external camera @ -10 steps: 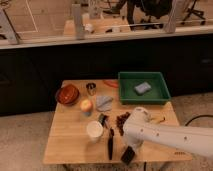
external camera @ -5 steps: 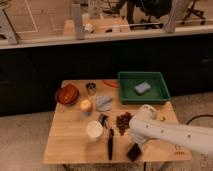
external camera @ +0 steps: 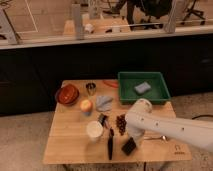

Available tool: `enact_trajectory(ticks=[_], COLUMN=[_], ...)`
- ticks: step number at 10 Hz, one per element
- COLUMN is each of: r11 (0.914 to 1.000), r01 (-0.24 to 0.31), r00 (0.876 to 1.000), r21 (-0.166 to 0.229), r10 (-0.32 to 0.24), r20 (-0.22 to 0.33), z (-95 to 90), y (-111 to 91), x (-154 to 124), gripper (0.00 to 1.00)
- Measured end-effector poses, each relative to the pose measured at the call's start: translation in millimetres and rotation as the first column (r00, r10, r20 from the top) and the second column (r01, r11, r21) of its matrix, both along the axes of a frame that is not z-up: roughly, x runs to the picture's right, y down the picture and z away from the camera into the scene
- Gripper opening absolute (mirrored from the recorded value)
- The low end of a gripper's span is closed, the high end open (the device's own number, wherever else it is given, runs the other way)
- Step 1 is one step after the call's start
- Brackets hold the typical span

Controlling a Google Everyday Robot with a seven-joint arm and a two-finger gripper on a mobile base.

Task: Wipe table surface with eraser

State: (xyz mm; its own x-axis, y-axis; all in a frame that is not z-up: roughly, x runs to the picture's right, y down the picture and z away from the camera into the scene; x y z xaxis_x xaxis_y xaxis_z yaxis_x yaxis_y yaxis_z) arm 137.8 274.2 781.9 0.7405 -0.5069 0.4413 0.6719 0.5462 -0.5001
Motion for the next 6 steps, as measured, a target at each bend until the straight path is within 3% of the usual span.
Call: enact_trajectory(ticks=[3, 6], r11=[0.9988, 0.9954], r01=[0.049, 0.095], r00=[0.997, 0.989], r21=[0.003, 0.014], r10=[-0.049, -0.096], r20=[0.066, 0.11], z=[-4.1, -20.2], y=[-1.9, 8.3], x=[-43.6, -57.4], gripper=[0.0, 0.0])
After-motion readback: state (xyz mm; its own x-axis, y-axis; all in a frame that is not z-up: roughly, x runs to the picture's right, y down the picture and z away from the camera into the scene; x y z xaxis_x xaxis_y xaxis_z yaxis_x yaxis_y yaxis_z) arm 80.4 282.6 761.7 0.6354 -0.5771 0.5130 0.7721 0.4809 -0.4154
